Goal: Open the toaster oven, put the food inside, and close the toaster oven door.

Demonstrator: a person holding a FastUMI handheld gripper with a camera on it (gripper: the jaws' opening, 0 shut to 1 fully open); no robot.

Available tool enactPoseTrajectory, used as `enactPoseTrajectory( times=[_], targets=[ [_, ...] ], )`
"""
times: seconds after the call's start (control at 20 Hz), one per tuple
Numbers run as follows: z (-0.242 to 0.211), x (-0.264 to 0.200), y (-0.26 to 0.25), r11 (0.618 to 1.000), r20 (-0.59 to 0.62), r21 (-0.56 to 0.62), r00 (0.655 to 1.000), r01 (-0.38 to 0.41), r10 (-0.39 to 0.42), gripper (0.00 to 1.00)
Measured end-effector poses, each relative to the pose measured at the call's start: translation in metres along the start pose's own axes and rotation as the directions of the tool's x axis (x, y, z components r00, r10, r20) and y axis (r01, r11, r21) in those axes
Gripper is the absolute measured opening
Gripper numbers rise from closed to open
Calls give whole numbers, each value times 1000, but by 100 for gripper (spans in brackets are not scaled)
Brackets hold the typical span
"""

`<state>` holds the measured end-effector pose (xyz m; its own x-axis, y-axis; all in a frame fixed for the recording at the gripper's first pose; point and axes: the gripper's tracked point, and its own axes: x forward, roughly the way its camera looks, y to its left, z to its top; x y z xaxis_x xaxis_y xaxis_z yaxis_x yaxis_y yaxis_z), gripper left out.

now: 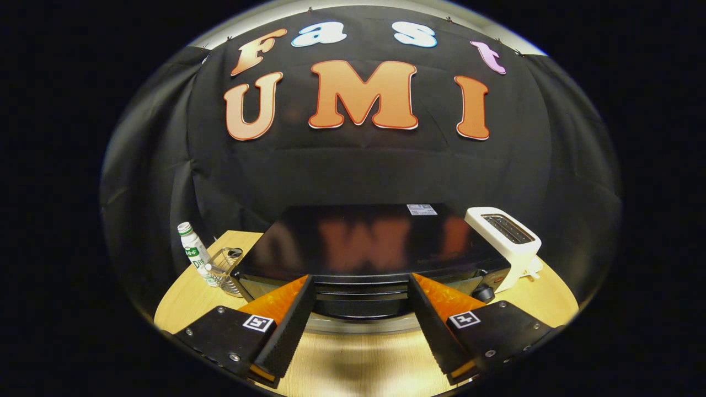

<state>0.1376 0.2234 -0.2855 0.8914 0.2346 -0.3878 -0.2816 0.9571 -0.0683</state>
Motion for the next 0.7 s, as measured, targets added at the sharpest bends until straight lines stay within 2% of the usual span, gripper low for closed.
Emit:
enactPoseTrajectory(
  times=[0.7],
  targets=[
    [-54,-60,-2,1000,-81,-7,997,-2,2,100]
  ],
)
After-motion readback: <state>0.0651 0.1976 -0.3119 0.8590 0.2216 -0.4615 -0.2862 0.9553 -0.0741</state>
